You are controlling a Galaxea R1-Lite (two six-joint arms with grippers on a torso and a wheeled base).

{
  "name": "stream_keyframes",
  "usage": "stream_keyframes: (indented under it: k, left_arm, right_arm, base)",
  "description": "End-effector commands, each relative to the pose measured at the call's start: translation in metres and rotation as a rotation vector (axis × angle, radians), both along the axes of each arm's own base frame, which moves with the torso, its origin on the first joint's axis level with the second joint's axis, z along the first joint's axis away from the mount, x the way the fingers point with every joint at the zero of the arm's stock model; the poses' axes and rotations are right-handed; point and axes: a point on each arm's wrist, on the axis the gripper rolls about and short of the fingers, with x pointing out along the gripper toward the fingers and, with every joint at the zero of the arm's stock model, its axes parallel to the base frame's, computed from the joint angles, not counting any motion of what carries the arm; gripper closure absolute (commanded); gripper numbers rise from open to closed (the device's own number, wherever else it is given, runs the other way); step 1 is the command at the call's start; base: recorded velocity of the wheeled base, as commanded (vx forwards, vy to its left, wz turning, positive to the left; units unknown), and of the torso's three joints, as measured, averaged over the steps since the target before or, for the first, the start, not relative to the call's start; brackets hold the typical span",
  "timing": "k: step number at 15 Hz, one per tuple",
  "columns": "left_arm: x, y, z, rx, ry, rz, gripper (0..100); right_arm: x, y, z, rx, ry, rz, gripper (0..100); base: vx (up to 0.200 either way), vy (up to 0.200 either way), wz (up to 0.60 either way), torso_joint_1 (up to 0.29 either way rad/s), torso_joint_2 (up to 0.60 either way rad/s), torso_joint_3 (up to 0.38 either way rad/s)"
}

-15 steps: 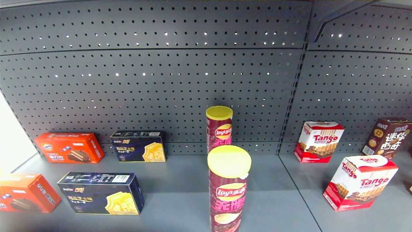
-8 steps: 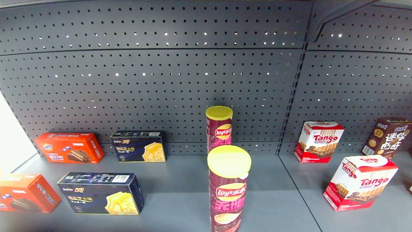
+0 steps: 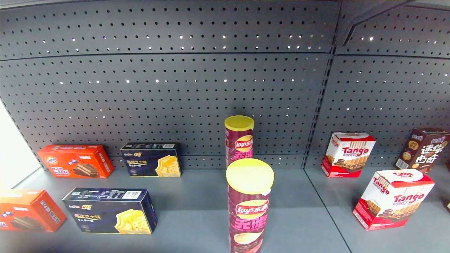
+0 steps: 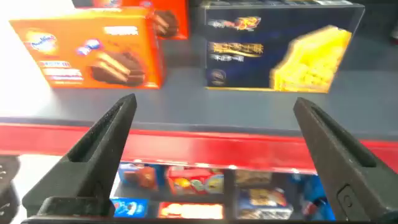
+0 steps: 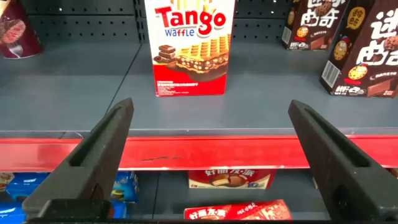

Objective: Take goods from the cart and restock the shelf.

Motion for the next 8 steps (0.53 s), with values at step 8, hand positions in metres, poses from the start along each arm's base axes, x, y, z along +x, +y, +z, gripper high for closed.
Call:
stream_keyframes:
  k: [8]
  left_arm:
    - [-0.0043, -0.0008, -0.0041, 0.012, -0.061, -0.07, 0]
  right_arm:
    - [0.0001, 0.0002, 0.0001, 0.005, 0.001, 0.013, 0]
  base:
    - [0.0, 0.0, 0.0, 0.0, 0.0, 0.0]
